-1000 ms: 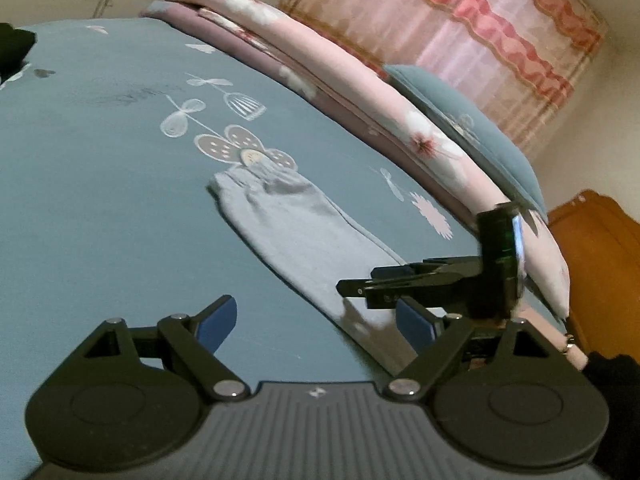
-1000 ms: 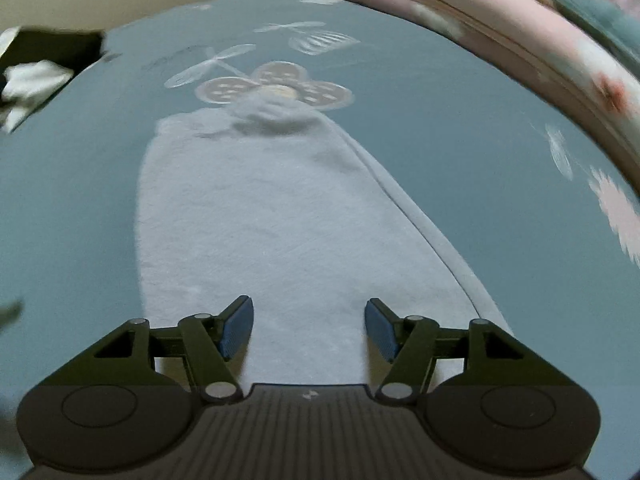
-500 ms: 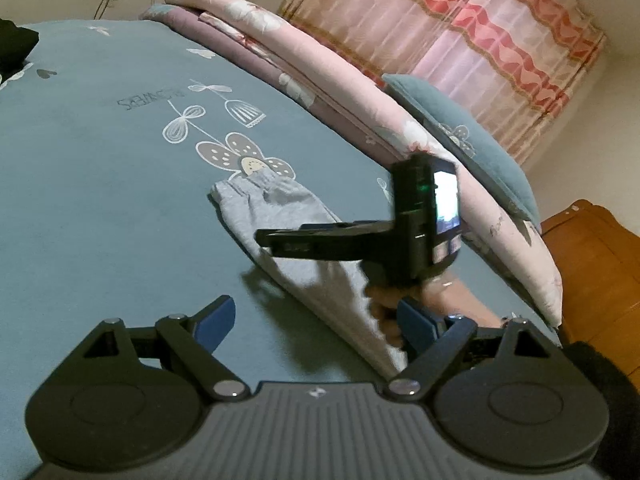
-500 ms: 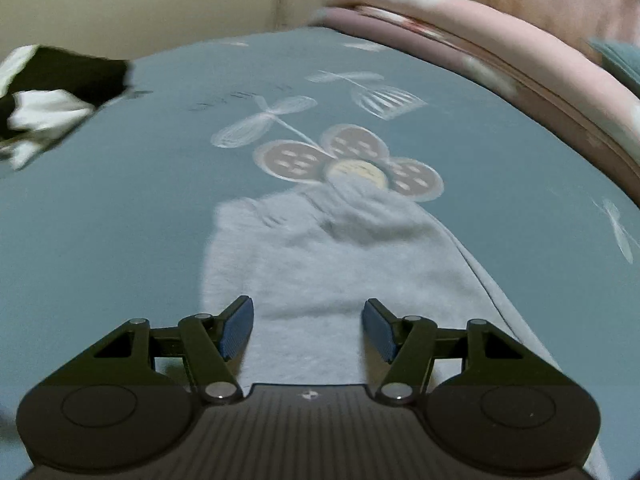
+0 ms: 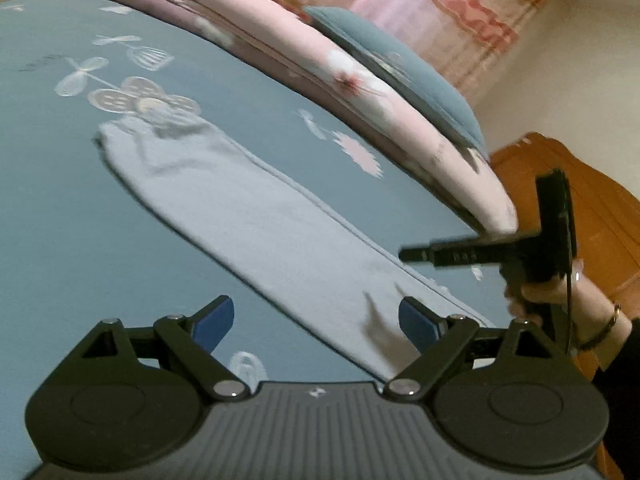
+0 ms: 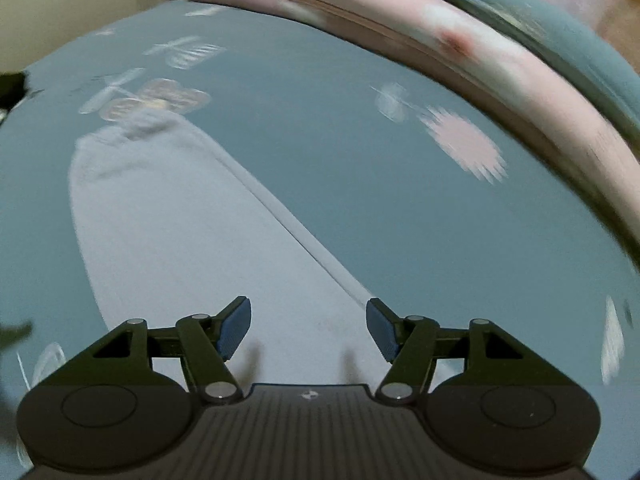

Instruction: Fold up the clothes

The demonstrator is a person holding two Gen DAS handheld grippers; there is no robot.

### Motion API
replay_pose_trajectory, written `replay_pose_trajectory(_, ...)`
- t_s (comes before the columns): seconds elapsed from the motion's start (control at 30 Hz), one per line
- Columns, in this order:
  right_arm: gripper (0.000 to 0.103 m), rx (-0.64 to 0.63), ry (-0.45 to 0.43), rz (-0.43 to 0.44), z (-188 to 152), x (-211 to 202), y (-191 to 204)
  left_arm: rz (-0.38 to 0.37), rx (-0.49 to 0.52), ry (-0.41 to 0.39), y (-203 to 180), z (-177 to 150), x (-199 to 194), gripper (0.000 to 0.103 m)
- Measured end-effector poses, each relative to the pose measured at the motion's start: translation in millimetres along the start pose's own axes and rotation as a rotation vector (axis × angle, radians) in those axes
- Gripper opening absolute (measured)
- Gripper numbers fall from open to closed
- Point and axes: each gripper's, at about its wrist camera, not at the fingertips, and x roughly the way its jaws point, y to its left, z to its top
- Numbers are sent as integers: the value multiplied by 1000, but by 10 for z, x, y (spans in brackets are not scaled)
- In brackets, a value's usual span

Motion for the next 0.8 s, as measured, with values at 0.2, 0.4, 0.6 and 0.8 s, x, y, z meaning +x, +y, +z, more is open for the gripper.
replay_pose_trajectory(0.2,69,213,35,4,-678,79,-483,-20,22,8,-203,-85,47,89)
replay_pose_trajectory(0.4,72,322,-21,-66,-898,440,-686,11,36,8,-253,-87,99,89)
replay_pose_trajectory(0.6,72,355,-16,-82,-782,344,-746,41,52,27,-277,-106,151,89)
replay_pose_trajectory(0.8,72,411,91,-46,-1036,-79,-738,40,68,24,-326,-124,114,90)
